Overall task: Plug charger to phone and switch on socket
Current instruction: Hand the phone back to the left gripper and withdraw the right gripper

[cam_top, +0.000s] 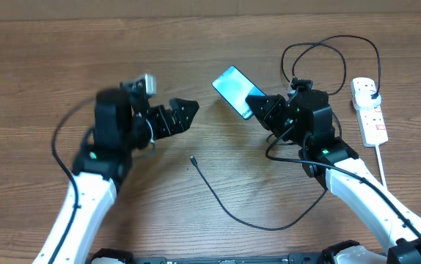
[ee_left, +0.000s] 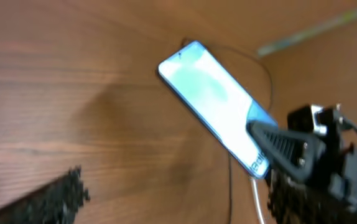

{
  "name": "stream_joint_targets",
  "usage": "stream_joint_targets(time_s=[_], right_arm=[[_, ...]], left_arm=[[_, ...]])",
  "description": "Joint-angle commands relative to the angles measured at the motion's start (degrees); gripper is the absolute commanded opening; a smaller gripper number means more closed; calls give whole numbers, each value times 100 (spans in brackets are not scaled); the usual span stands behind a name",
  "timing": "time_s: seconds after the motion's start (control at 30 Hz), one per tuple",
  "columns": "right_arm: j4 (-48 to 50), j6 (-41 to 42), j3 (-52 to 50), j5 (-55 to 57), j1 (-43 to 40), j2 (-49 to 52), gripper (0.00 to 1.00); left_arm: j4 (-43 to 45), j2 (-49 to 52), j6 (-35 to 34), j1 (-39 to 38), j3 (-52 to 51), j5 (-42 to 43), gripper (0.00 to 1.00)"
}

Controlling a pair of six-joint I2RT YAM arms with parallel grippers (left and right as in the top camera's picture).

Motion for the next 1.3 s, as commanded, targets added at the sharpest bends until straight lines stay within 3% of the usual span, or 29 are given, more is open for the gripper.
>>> stream_joint_targets(time_s=[0.0,0.1,0.2,0.67,1.07,1.27], right_arm=[[284,579,87,-199,63,-138,4],[629,745,87,-197,227,-136,4],[925,793,87,-4,442,-133,4],[1768,975,87,345,1263,435,4],[2011,975,87,498,1576,1071,4],[2009,699,87,625,1576,1097,4]], left_arm=[[1526,-131,-1368,-79,-953,479,99],[3139,55,-2212,-197,-1530,153,99],[4140,413,-2656,-208,-1709,79,99],[7514,2341,-4188,-238,-1663,181,100],[8260,2782,-4581,-337,-1556,179,100],[8299,2782,-4721,-337,-1556,181,77]])
